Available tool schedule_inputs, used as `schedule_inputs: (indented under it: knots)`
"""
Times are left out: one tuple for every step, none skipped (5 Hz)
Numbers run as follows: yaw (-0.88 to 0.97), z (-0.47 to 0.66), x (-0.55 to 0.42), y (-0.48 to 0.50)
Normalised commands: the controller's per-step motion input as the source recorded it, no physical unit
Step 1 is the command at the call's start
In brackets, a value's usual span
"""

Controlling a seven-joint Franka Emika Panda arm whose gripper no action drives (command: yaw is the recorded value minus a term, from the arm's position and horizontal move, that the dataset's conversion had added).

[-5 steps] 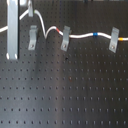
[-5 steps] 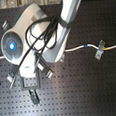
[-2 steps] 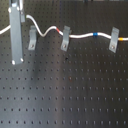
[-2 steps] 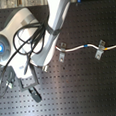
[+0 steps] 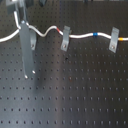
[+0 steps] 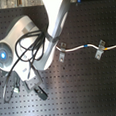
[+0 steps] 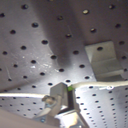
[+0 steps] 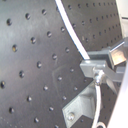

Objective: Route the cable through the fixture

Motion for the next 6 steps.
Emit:
schedule_inputs:
  knots:
    - [-0.55, 0.26, -0.253, 0.036]
    - [-0.51, 0.19, -0.189, 0.006]
    - [-0.2, 0.17, -0.15, 0.112]
    - [0.0, 0.52, -0.393, 0.421]
    - [0.0, 0.43, -0.377, 0.306]
    - [0.0, 0.3, -0.312, 0.162]
